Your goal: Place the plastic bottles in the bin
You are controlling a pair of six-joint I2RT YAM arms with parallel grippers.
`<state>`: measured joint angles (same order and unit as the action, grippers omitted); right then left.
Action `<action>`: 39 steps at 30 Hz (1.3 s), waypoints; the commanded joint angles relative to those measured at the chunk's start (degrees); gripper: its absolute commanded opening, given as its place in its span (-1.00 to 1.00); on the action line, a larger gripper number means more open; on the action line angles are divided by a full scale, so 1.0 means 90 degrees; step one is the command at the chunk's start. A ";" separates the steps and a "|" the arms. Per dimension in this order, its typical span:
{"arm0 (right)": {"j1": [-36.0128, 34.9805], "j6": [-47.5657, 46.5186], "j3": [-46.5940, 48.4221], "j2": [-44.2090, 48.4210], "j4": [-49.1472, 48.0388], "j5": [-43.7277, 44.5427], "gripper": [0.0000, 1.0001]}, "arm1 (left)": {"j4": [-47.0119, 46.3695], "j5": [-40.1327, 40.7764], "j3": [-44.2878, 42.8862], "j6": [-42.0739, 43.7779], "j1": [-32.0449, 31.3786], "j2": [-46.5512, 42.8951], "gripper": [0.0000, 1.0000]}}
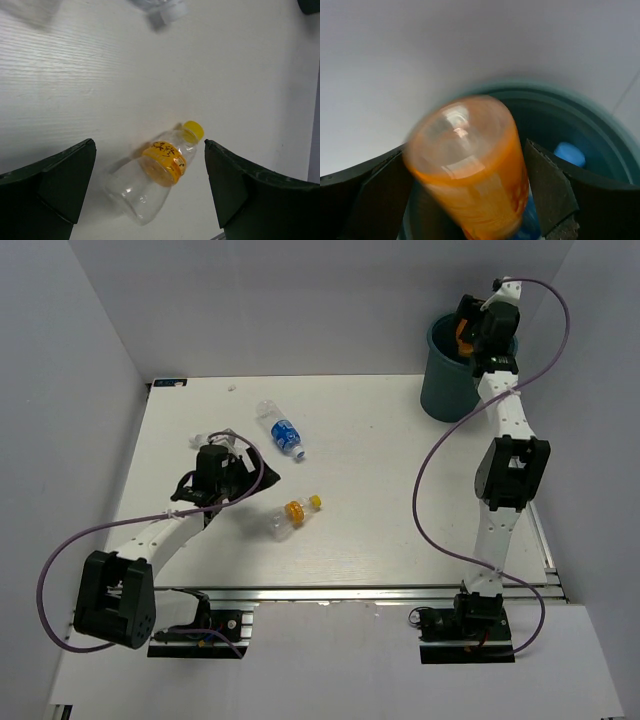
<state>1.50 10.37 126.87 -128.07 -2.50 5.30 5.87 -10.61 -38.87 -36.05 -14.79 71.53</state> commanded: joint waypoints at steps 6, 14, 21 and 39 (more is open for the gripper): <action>-0.0020 -0.0547 -0.0141 0.1035 0.0228 0.0007 0.79 | -0.1061 -0.1438 0.0383 0.0568 -0.0339 0.0304 0.96; -0.0137 0.0448 -0.4696 0.4091 -0.1264 -0.2111 0.79 | -0.0214 -0.0367 -0.0133 0.1437 -0.1306 0.0929 0.96; -0.0410 0.1445 -0.7587 0.6335 -0.2493 -0.2054 0.79 | 0.0393 0.0435 -0.0407 0.1594 -0.1794 0.1535 0.96; -0.0547 0.1972 -1.0053 0.7834 -0.2064 -0.4117 0.79 | 0.0111 0.0155 -0.0417 0.1710 -0.2478 0.0814 0.01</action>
<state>-3.14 28.01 36.53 -57.12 -16.71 -19.51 10.72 -4.25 -41.82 -22.44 -35.81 84.77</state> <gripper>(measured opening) 0.894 0.670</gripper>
